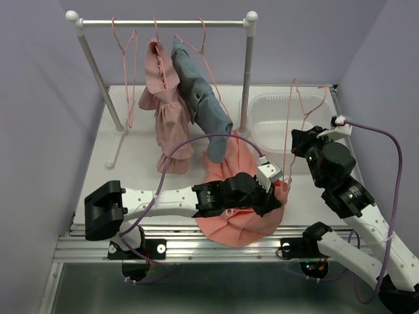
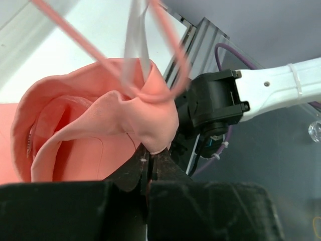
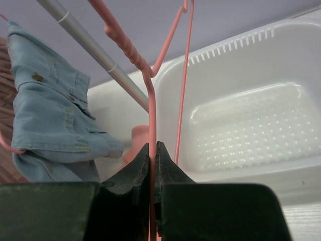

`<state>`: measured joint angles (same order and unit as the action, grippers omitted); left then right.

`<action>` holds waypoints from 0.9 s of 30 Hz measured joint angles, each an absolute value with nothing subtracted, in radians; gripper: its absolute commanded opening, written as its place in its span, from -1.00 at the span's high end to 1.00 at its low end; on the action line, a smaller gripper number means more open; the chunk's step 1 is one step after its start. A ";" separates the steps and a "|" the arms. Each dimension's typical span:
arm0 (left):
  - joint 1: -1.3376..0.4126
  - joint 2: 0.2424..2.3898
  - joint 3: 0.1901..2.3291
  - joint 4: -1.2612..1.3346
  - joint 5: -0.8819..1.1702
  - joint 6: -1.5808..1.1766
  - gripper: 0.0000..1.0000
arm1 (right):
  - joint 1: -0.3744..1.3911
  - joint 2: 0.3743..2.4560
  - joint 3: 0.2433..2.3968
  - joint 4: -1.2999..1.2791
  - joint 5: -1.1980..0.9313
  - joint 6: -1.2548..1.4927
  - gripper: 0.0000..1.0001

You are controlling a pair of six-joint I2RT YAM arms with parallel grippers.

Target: Remove the skirt from the hanger

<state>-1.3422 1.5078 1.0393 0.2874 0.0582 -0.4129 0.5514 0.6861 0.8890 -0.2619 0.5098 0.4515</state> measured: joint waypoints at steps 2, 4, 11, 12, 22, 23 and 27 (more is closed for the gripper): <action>-1.350 1.508 1.039 0.288 0.067 -0.413 1.00 | 0.551 0.699 0.867 -0.218 0.529 0.448 0.99; -1.361 1.508 1.039 0.288 0.075 -0.413 1.00 | 0.551 0.707 0.836 -0.165 0.548 0.437 0.99; -1.397 1.505 1.039 0.287 0.081 -0.412 1.00 | 0.551 0.727 0.802 -0.038 0.606 0.382 0.99; -1.401 1.502 1.037 0.286 0.079 -0.412 1.00 | 0.551 0.729 0.802 -0.027 0.618 0.372 0.99; -1.414 1.388 0.974 0.220 -0.028 -0.421 1.00 | 0.551 0.760 0.824 -0.028 0.637 0.290 0.99; -1.414 1.385 0.974 0.210 -0.046 -0.425 1.00 | 0.551 0.766 0.847 -0.066 0.601 0.292 0.99; -1.414 1.351 0.947 0.142 -0.138 -0.448 1.00 | 0.551 0.765 0.937 -0.158 0.493 0.294 0.99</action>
